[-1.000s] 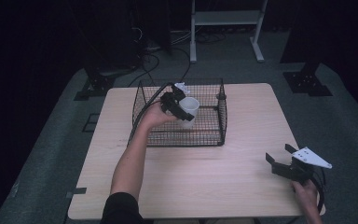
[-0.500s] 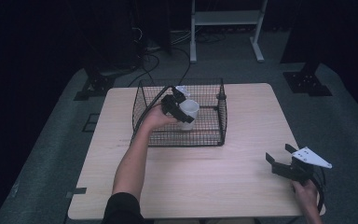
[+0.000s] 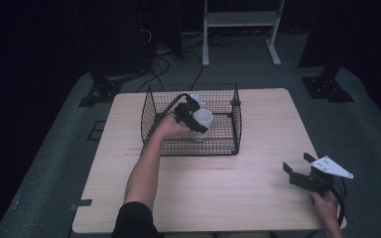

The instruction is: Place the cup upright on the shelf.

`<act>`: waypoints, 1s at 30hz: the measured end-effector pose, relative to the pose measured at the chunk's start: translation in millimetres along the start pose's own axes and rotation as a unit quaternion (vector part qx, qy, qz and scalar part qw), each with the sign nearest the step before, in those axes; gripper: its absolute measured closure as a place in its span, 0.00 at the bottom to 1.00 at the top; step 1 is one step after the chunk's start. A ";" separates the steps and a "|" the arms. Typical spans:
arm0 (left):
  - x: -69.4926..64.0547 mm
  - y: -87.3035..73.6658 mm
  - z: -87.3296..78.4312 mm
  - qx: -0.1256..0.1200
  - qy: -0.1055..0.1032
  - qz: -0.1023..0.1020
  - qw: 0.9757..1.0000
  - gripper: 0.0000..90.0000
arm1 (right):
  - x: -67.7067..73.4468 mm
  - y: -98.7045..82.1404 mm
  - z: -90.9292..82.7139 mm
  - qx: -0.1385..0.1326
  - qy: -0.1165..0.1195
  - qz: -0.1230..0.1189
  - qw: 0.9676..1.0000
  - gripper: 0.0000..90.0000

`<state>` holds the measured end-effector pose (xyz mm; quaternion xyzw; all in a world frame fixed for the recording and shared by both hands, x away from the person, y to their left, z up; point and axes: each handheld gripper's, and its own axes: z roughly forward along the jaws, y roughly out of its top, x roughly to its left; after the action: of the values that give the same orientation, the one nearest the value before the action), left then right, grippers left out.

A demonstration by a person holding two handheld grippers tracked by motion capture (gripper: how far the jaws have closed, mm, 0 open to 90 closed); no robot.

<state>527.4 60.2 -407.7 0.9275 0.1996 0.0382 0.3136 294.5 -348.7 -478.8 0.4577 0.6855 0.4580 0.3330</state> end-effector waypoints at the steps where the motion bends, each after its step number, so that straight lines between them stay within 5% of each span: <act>1: 0.2 -0.2 -0.2 0.000 0.000 -0.001 1.000 0.23 | -0.1 0.0 0.0 0.000 0.000 0.001 1.000 0.15; 12: -0.5 -3.3 0.8 0.019 0.004 -0.004 1.000 0.18 | 0.5 0.0 -0.2 -0.001 0.000 -0.003 1.000 0.14; 30: -13.9 -8.9 -38.7 -0.038 0.039 -0.004 0.999 0.09 | 0.8 0.0 -0.1 0.000 0.001 -0.003 1.000 0.15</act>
<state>504.0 83.1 -381.3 0.9119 0.2137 0.0807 0.3409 294.1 -347.9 -478.7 0.4552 0.6872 0.4574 0.3338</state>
